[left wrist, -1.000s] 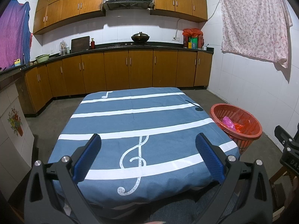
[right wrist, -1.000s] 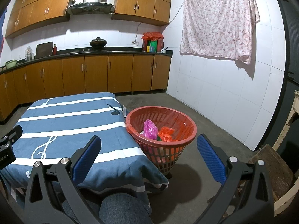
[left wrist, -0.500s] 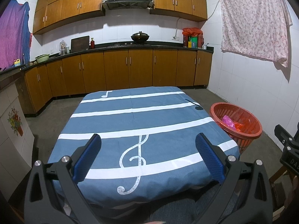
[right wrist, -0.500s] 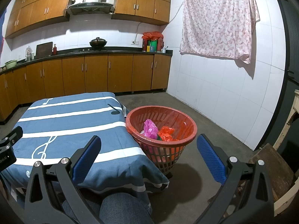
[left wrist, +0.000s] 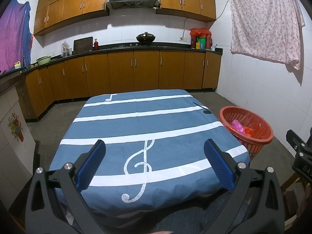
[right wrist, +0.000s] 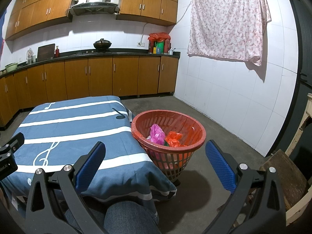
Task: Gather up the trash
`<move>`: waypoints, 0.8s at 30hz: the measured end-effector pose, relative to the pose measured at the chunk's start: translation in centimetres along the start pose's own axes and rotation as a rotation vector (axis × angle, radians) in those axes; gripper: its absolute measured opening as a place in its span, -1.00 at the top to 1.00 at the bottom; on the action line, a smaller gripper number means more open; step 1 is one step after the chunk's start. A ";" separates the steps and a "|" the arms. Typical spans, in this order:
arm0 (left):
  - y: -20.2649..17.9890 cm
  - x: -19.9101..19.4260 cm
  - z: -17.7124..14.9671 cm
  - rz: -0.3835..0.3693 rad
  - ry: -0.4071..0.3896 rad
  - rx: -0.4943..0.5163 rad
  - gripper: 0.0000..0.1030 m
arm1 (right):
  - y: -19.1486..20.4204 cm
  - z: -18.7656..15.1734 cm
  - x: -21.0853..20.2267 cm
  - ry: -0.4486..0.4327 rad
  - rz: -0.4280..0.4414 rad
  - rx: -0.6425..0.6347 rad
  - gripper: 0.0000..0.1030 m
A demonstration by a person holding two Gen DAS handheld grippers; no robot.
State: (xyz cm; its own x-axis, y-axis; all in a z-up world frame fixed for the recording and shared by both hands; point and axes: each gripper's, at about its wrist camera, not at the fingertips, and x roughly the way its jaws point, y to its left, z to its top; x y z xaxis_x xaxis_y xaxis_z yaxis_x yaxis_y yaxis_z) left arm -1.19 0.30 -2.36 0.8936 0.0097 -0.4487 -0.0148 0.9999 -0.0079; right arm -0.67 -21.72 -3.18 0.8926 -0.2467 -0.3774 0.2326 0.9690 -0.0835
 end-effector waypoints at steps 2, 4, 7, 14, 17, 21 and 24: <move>0.0 0.0 -0.1 0.001 0.000 0.000 -0.92 | 0.0 -0.1 0.0 0.000 0.000 0.000 -0.97; 0.0 0.0 -0.1 0.001 0.000 0.000 -0.92 | 0.0 -0.1 -0.1 0.000 0.000 0.000 -0.97; -0.1 -0.1 -0.1 0.000 0.000 0.000 -0.92 | 0.0 -0.1 -0.1 0.000 0.000 0.000 -0.97; 0.0 0.0 -0.1 -0.001 0.002 0.000 -0.92 | 0.0 0.0 0.0 0.001 0.001 0.000 -0.97; -0.1 0.1 -0.3 0.000 0.003 0.000 -0.92 | 0.0 -0.2 0.0 0.002 0.001 0.000 -0.97; -0.3 0.2 -0.8 0.002 0.008 -0.001 -0.92 | 0.1 -0.1 -0.1 0.002 0.001 0.000 -0.97; -0.5 0.1 -1.1 0.002 0.009 -0.001 -0.92 | 0.0 -0.1 0.0 0.002 0.001 0.000 -0.97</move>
State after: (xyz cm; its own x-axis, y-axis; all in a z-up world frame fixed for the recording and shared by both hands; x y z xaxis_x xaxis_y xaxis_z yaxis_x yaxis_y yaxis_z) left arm -1.57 -0.19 -3.39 0.8897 0.0111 -0.4565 -0.0166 0.9998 -0.0080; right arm -0.68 -21.73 -3.23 0.8920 -0.2457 -0.3794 0.2318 0.9692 -0.0828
